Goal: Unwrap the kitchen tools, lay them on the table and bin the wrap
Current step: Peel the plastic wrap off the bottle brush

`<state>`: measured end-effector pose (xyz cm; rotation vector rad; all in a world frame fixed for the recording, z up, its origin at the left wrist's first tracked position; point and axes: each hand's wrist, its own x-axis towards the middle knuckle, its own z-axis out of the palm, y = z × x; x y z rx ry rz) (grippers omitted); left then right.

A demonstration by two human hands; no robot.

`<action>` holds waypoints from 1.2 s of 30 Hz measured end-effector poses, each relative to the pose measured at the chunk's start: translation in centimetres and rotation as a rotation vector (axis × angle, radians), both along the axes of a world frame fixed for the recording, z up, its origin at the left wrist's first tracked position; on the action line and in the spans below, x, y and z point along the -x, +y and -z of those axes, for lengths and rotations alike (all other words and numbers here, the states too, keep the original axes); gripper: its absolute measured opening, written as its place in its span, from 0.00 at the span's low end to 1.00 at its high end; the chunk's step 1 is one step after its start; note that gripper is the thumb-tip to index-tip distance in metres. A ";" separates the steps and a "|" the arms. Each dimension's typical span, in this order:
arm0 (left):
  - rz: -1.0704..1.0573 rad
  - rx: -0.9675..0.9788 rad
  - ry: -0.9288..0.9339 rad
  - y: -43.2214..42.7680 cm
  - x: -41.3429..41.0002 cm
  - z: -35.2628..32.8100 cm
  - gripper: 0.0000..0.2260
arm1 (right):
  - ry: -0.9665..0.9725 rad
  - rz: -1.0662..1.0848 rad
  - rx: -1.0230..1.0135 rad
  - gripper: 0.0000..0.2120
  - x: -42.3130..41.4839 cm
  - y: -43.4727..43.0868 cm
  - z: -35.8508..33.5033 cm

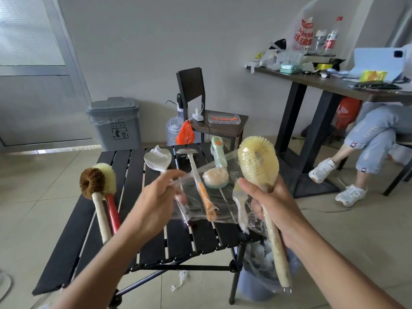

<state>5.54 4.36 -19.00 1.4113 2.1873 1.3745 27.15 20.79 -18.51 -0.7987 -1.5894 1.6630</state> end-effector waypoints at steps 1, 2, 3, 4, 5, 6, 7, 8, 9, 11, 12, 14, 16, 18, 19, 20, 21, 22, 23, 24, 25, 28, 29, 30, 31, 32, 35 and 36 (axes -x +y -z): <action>0.041 -0.029 -0.090 0.2 -0.8 -0.1 0.18 | 0.001 -0.004 -0.004 0.35 0.1 -0.1 0.1; 0.067 -0.067 -0.191 0.5 -1.3 -0.2 0.19 | 0.008 -0.012 0.000 0.33 0.3 -0.2 0.2; 0.071 -0.103 -0.285 0.8 -1.8 -0.5 0.20 | 0.023 -0.027 0.010 0.31 0.5 -0.3 0.3; 0.048 -0.125 -0.360 1.1 -2.2 -0.7 0.19 | 0.042 -0.045 0.025 0.29 0.6 -0.4 0.4; 0.009 -0.129 -0.387 1.3 -2.4 -1.0 0.19 | 0.060 -0.060 0.041 0.28 0.7 -0.5 0.5; -0.015 -0.112 -0.369 1.5 -2.4 -1.0 0.21 | 0.071 -0.068 0.056 0.29 0.8 -0.6 0.6; -0.015 -0.077 -0.325 1.5 -2.5 -1.0 0.25 | 0.078 -0.070 0.072 0.31 0.9 -0.7 0.6; -0.009 -0.051 -0.292 1.5 -2.6 -1.0 0.28 | 0.078 -0.067 0.088 0.33 1.0 -0.8 0.6; -0.004 -0.038 -0.267 1.6 -2.7 -1.0 0.28 | 0.067 -0.061 0.102 0.34 0.9 -0.9 0.7; 0.013 -0.073 -0.262 1.7 -2.7 -0.7 0.24 | 0.032 -0.057 0.136 0.32 0.8 -1.0 0.8; 0.026 -0.115 -0.285 1.7 -2.7 -0.6 0.19 | 0.025 -0.061 0.155 0.31 0.7 -1.0 0.8; 0.066 -0.207 -0.434 1.8 -2.7 -0.4 0.10 | 0.045 -0.055 0.207 0.29 0.7 -0.9 0.8; 0.107 -0.300 -0.660 1.8 -2.8 -0.2 0.10 | 0.060 -0.030 0.247 0.29 0.8 -1.1 0.8; 0.101 -0.363 -0.855 1.9 -2.8 -0.1 0.12 | 0.031 -0.004 0.252 0.32 0.8 -1.1 0.9; 0.081 -0.380 -0.926 2.0 -2.8 0.0 0.12 | 0.018 0.000 0.255 0.33 0.7 -1.1 1.0; 0.052 -0.379 -0.973 2.2 -2.8 0.1 0.11 | 0.010 -0.005 0.256 0.34 0.7 -1.1 1.0; 0.015 -0.356 -0.992 2.3 -2.8 0.2 0.11 | 0.003 -0.019 0.247 0.35 0.7 -1.1 1.0; -0.024 -0.322 -0.988 2.4 -2.7 0.4 0.11 | 0.000 -0.035 0.229 0.35 0.8 -1.4 0.9; -0.051 -0.293 -0.986 2.5 -2.7 0.4 0.12 | 0.003 -0.049 0.207 0.35 1.0 -1.6 0.7; -0.058 -0.279 -0.990 2.6 -2.8 0.4 0.11 | 0.013 -0.056 0.188 0.33 1.1 -1.9 0.7; -0.045 -0.276 -0.991 2.7 -2.9 0.3 0.11 | 0.026 -0.057 0.172 0.32 1.2 -2.1 0.7; 0.038 -0.244 -0.867 2.9 -3.3 0.0 0.15 | 0.055 -0.048 0.112 0.28 1.5 -2.6 0.6; 0.055 -0.214 -0.805 2.9 -3.5 0.0 0.16 | 0.056 -0.041 0.088 0.29 1.6 -2.7 0.6; 0.047 -0.184 -0.737 2.8 -3.7 0.1 0.17 | 0.055 -0.035 0.067 0.29 1.6 -2.7 0.6; 0.016 -0.167 -0.666 2.7 -3.7 0.1 0.17 | 0.058 -0.033 0.052 0.29 1.5 -2.6 0.6; -0.027 -0.167 -0.600 2.6 -3.7 0.0 0.16 | 0.063 -0.035 0.043 0.28 1.4 -2.5 0.6; -0.158 -0.210 -0.490 2.4 -2.7 -0.5 0.14 | 0.029 -0.028 -0.001 0.22 1.0 -2.1 0.6; -0.195 -0.217 -0.478 2.3 -2.2 -0.5 0.14 | 0.011 -0.012 -0.019 0.20 0.9 -2.0 0.6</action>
